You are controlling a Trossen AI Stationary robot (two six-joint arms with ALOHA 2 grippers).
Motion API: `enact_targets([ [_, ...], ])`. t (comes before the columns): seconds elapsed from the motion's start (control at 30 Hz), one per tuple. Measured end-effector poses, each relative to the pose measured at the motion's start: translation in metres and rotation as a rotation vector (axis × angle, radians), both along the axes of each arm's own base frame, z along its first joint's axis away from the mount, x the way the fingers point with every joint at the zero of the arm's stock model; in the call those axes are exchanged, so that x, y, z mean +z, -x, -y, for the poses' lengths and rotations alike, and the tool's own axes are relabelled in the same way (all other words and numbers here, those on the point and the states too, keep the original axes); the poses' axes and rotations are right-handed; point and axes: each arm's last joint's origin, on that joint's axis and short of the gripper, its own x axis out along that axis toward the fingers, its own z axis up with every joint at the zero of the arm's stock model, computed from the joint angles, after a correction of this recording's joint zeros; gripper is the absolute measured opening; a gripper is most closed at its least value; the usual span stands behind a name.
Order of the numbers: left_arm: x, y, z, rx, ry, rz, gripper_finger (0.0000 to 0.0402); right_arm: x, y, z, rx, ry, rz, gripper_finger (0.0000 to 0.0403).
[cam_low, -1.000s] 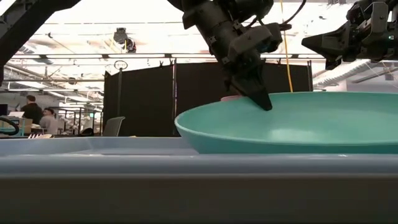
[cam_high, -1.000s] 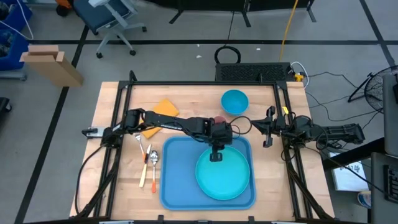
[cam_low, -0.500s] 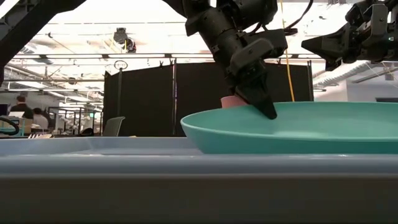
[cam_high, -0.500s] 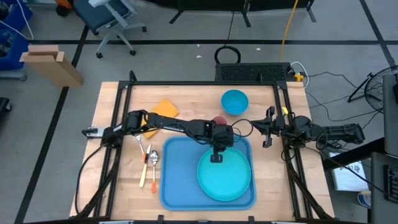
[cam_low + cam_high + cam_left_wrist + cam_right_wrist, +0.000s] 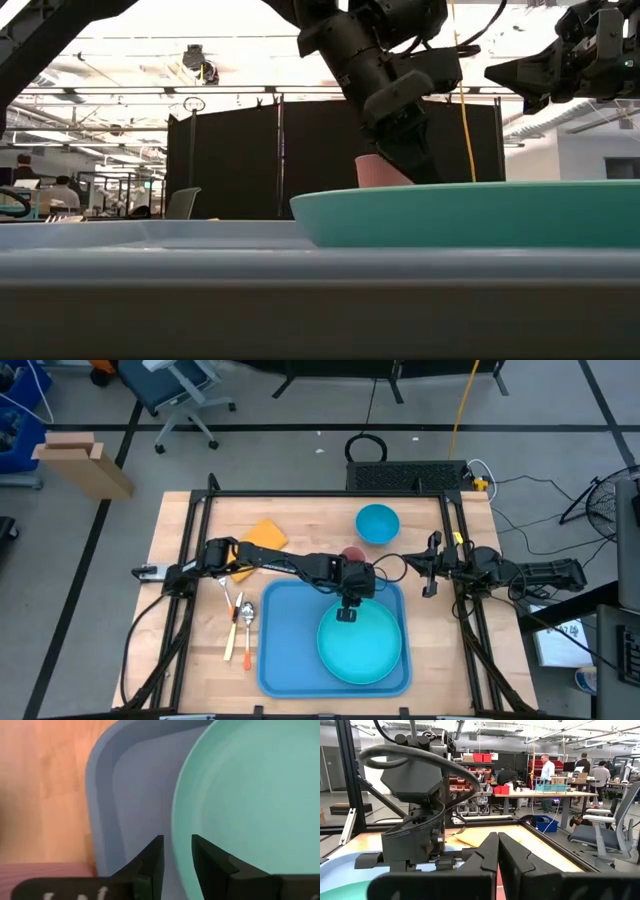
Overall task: Set up tray
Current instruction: Put the blue bowl on top of the light blue plate on the blue tray
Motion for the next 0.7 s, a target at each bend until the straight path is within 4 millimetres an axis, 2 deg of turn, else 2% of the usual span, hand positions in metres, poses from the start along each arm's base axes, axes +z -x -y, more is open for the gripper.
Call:
enact_targets([
  [0.07,0.012,0.007,0.001,-0.03,-0.05,-0.008,0.0102,0.0,0.0,0.0,0.0,0.004,0.0,0.0],
  [0.17,0.058,0.025,0.0,-0.066,-0.11,0.018,0.0101,0.0,0.0,0.0,-0.001,0.013,-0.001,0.0],
  [0.3,0.12,0.063,-0.009,-0.047,-0.163,0.059,0.0095,0.001,0.0,0.0,-0.002,0.033,0.005,0.0],
  [0.37,0.144,0.083,-0.02,-0.033,-0.174,0.09,0.0076,0.001,0.0,0.0,-0.004,0.047,0.003,0.0],
  [0.5,0.187,0.131,-0.047,-0.021,-0.161,0.221,0.0014,0.001,0.0,0.0,-0.005,0.053,0.003,0.0],
  [0.6,0.191,0.162,-0.07,-0.06,-0.142,0.318,0.0006,0.001,0.0,0.0,-0.004,0.053,0.004,0.0],
  [0.7,0.177,0.188,-0.09,-0.143,-0.161,0.405,0.0003,0.001,0.0,0.0,-0.004,0.054,0.003,0.0],
])
